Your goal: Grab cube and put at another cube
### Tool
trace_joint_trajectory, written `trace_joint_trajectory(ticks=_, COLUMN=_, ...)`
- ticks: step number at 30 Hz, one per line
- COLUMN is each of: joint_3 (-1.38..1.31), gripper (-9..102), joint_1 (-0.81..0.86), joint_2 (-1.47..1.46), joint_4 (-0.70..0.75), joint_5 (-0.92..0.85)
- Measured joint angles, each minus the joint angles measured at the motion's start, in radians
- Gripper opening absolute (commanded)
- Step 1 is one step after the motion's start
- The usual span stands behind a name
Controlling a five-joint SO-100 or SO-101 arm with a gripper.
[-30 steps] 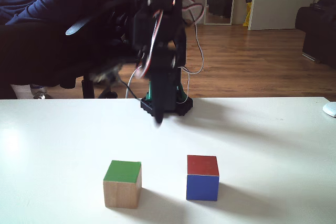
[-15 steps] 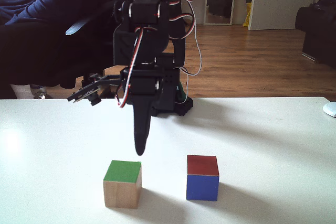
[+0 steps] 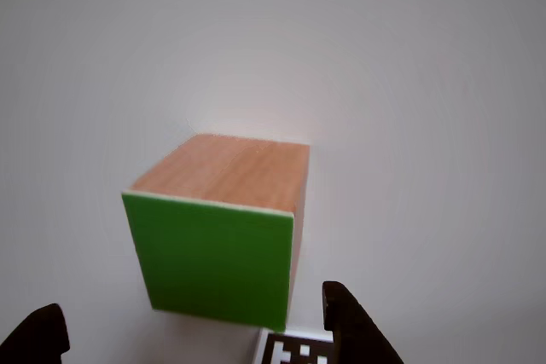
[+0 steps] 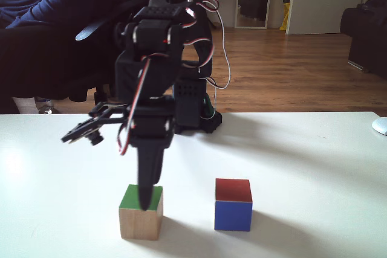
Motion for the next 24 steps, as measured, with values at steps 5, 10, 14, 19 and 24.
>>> trace_joint_trajectory(ticks=5, joint_3=-0.005, gripper=44, joint_1=-0.003, joint_2=-0.037, joint_4=-0.018, joint_5=-0.005)
trace_joint_trajectory(ticks=10, joint_3=-0.009, gripper=42, joint_1=0.0, joint_2=-0.067, joint_4=-0.038, joint_5=-0.012)
trace_joint_trajectory(ticks=14, joint_3=-0.009, gripper=41, joint_1=0.0, joint_2=-0.081, joint_4=-0.055, joint_5=-0.012)
trace_joint_trajectory(ticks=19, joint_3=-0.017, gripper=35, joint_1=0.012, joint_2=-0.086, joint_4=-0.055, joint_5=-0.012)
trace_joint_trajectory(ticks=24, joint_3=-0.017, gripper=13, joint_1=0.02, joint_2=-0.094, joint_4=-0.064, joint_5=-0.017)
